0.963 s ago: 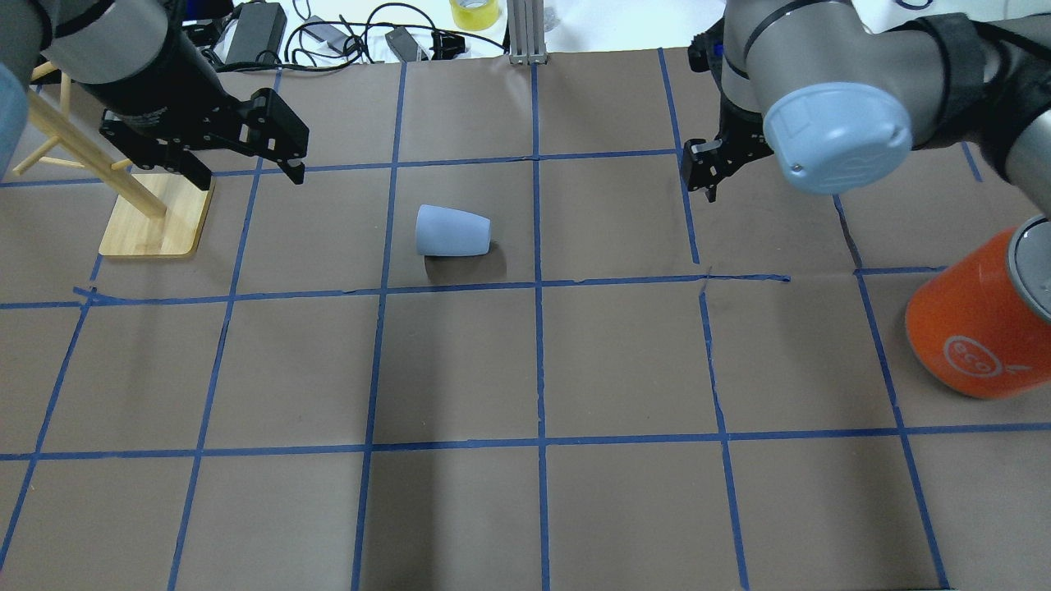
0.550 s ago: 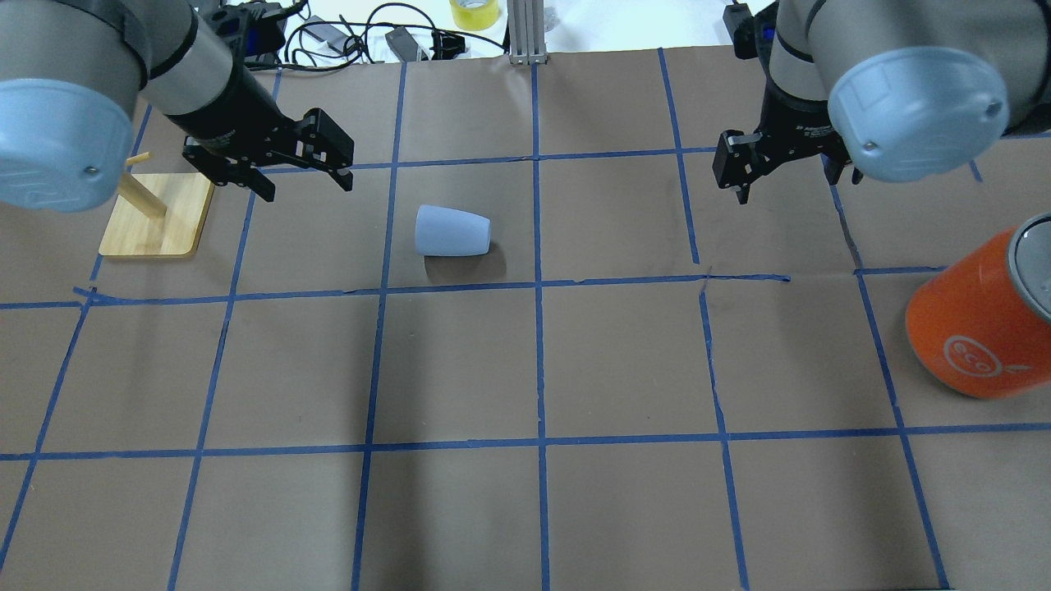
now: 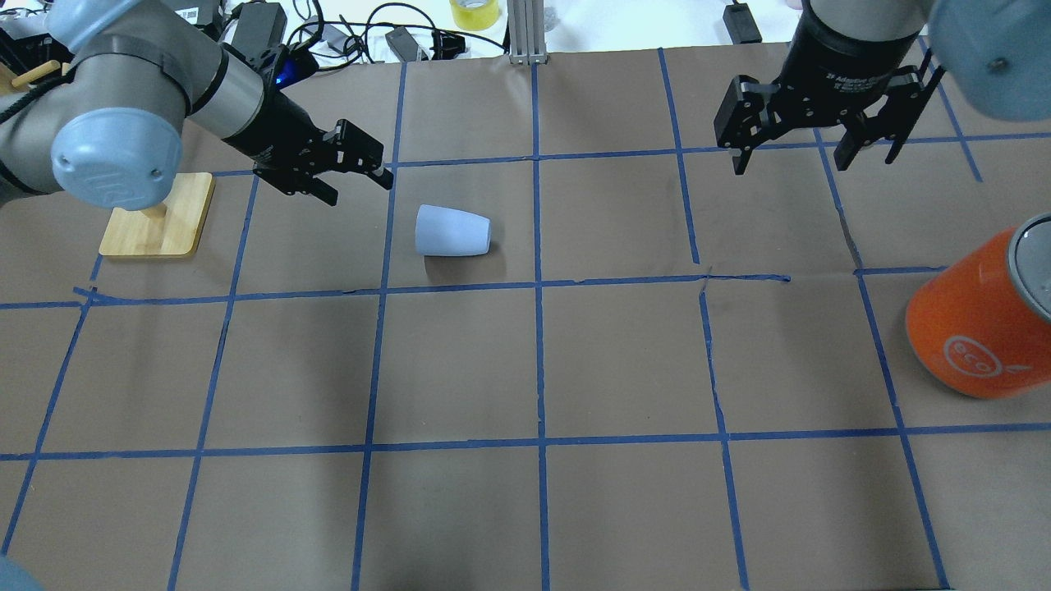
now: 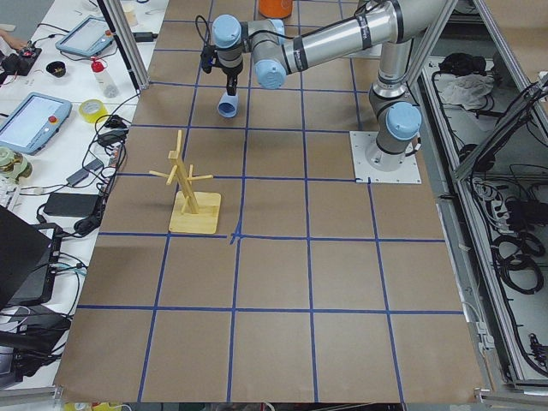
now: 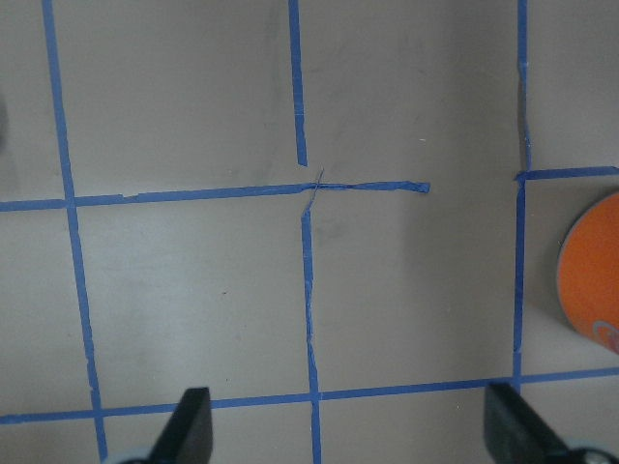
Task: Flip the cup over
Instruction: 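Move the left gripper toward the lying cup while the right arm rises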
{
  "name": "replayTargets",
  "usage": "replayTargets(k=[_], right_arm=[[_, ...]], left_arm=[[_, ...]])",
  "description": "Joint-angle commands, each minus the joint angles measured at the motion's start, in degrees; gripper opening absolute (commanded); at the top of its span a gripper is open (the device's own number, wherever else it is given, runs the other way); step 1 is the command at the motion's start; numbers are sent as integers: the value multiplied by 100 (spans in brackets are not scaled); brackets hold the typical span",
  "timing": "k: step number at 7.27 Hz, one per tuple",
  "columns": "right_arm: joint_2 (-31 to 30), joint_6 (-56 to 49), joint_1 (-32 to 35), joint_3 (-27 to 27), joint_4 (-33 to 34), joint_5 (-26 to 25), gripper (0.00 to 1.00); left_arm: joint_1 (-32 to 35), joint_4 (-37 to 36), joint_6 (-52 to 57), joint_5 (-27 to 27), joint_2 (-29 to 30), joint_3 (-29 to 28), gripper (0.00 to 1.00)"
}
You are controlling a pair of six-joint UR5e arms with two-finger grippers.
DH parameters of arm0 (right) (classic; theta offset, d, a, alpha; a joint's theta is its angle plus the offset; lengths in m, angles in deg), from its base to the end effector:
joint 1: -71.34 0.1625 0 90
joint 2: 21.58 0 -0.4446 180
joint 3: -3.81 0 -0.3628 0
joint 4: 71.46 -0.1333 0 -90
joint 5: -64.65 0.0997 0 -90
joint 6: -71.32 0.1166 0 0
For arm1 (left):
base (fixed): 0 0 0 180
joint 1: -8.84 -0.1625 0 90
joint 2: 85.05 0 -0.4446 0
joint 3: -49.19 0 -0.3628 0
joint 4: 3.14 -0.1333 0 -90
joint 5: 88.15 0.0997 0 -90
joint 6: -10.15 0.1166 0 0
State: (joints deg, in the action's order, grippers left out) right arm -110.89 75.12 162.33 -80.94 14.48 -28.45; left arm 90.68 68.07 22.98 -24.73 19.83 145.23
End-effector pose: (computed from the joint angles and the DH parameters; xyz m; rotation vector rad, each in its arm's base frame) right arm 0.1351 -0.4655 0.5204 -0.0761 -3.0869 0.0170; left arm -0.1057 -0.5696 0.3547 -0.0974 -2.6763 0.0663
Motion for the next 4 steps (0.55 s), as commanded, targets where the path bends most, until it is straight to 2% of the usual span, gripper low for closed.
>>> replayTargets(k=[1,2,4], right_arm=[[-7,33,-3,143,-166,-103,100],[2,42,6,143,-79,-95,100],[19,104,-3,73,-139,-112,100]], left_arm=[[-19,-439,71,-476,514,11,100],[-19,-467,80,-749,707,11,100],[-19,-827,255,-796,1042,2,100]])
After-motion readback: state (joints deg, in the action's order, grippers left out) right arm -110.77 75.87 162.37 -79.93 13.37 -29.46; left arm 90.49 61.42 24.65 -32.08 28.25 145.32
